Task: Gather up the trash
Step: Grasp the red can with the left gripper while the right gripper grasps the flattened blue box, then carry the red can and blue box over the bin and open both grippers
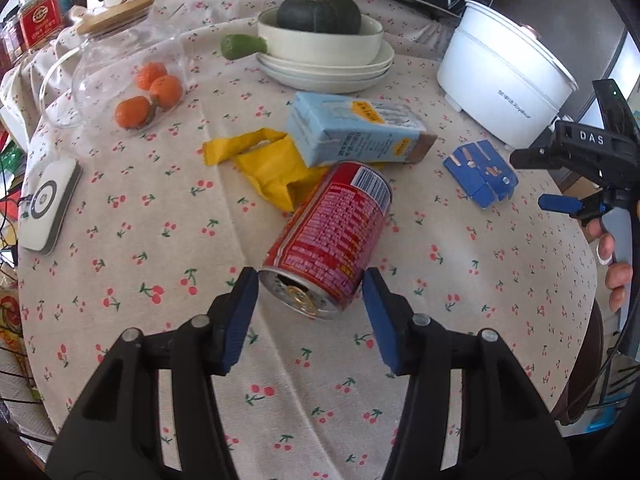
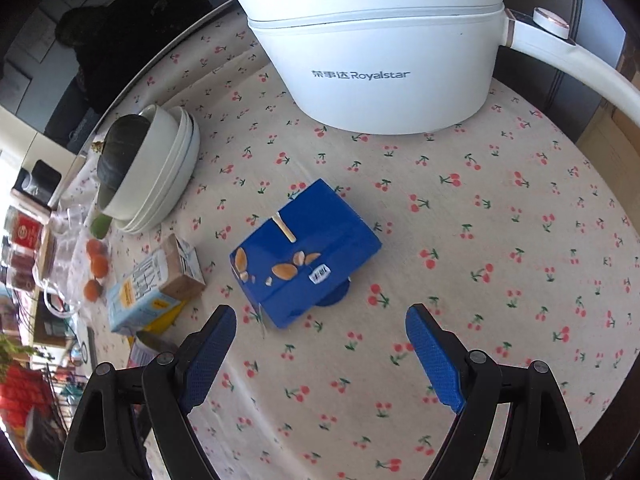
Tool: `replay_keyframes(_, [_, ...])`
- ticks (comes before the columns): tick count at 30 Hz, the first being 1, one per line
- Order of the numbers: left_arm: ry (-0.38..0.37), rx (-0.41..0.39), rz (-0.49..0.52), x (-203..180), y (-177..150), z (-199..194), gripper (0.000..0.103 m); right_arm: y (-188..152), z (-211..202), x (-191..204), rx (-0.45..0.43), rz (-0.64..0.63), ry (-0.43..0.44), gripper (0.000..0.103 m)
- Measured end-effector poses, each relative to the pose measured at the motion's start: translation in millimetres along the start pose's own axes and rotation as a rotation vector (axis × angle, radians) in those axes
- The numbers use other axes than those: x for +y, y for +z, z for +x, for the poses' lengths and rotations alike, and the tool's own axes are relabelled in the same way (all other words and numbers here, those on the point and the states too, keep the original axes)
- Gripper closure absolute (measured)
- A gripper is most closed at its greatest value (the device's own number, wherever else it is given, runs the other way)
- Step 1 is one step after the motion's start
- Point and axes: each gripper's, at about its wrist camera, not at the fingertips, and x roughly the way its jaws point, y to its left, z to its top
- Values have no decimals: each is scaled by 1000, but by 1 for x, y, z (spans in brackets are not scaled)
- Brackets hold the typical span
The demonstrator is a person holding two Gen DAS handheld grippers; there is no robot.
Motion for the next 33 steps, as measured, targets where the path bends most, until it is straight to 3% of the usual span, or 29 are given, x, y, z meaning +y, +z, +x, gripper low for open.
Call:
replay_keyframes(3, [-81, 64, -74, 13, 0, 4, 47, 9, 15, 9, -10, 45, 7, 15])
replay_keyframes(6, [-136, 68, -120, 19, 1, 5, 43, 18, 28, 16, -21, 85, 4, 15])
replay_keyframes(8, [-138, 59, -133, 20, 2, 5, 37, 24, 35, 20, -37, 99, -28, 15])
replay_keyframes(12, [-132, 48, -139, 16, 5, 9, 36, 31, 48, 22, -45, 117, -81, 15])
replay_keyframes(16, [-99, 50, -127, 11, 5, 17, 39, 24, 58, 29, -41, 30, -145, 15])
replay_keyframes(19, [-76, 41, -129, 7, 6, 16, 40, 13, 57, 34, -50, -82, -199, 32])
replay_keyframes(20, [-72, 34, -130, 6, 6, 16, 40, 10, 55, 33, -51, -101, -201, 46])
replay_keyframes(21, [-76, 26, -135, 4, 6, 17, 41, 7, 52, 31, -51, -129, -206, 52])
replay_keyframes(23, [-81, 13, -147, 3, 3, 17, 41, -1, 46, 24, -30, -172, -193, 84])
replay_keyframes(24, [-75, 10, -146, 2, 2, 16, 41, -6, 41, 19, -13, -192, -186, 89])
replay_keyframes(27, [-50, 7, -131, -6, -5, 8, 42, -21, 26, -4, 26, -194, -142, 90])
replay_keyframes(33, [-60, 5, -79, -31, -21, -14, 44, -51, -17, -52, 21, -233, -76, 90])
